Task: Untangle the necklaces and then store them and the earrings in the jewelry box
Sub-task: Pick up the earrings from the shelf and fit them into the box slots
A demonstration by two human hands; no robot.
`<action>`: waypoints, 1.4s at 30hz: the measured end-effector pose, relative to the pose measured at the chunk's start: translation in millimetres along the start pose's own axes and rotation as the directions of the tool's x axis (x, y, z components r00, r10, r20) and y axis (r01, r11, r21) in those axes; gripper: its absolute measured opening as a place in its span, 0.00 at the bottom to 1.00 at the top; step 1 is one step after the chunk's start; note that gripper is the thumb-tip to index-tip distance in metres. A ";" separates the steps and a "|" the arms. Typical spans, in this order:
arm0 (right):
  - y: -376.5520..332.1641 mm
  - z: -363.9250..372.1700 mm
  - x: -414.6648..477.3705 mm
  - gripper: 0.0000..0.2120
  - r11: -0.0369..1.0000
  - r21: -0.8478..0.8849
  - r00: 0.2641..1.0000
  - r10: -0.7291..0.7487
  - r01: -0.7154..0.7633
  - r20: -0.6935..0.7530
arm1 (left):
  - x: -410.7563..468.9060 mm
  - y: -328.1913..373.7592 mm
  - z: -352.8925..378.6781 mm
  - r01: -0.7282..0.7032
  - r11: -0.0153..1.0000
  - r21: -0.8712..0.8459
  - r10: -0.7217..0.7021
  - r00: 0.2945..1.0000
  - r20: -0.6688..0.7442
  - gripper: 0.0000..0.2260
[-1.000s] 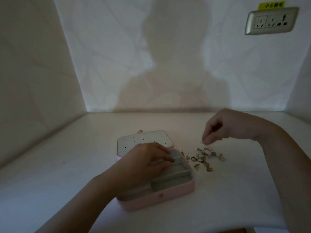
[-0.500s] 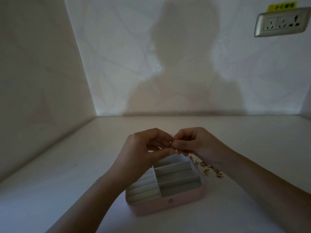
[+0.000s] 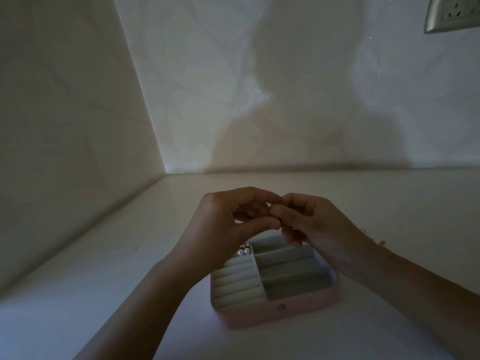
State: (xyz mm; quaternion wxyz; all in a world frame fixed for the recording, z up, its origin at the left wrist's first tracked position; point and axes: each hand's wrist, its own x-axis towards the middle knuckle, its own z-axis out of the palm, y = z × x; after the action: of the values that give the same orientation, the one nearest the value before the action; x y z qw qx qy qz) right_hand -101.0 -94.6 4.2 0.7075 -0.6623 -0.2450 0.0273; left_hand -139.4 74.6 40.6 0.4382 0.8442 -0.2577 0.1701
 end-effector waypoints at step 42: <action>20.8 -22.5 6.4 0.07 0.578 -0.779 0.968 -0.202 0.241 0.150 | 7.5 -42.3 -31.6 0.444 0.787 0.429 -0.594 0.732 0.334 0.05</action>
State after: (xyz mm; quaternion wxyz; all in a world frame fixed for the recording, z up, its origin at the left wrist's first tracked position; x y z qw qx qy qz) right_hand -80.8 -110.5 -13.7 0.3336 -0.8696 -0.3281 -0.1576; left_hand -110.5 119.0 34.6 0.2530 0.9571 -0.0712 -0.1224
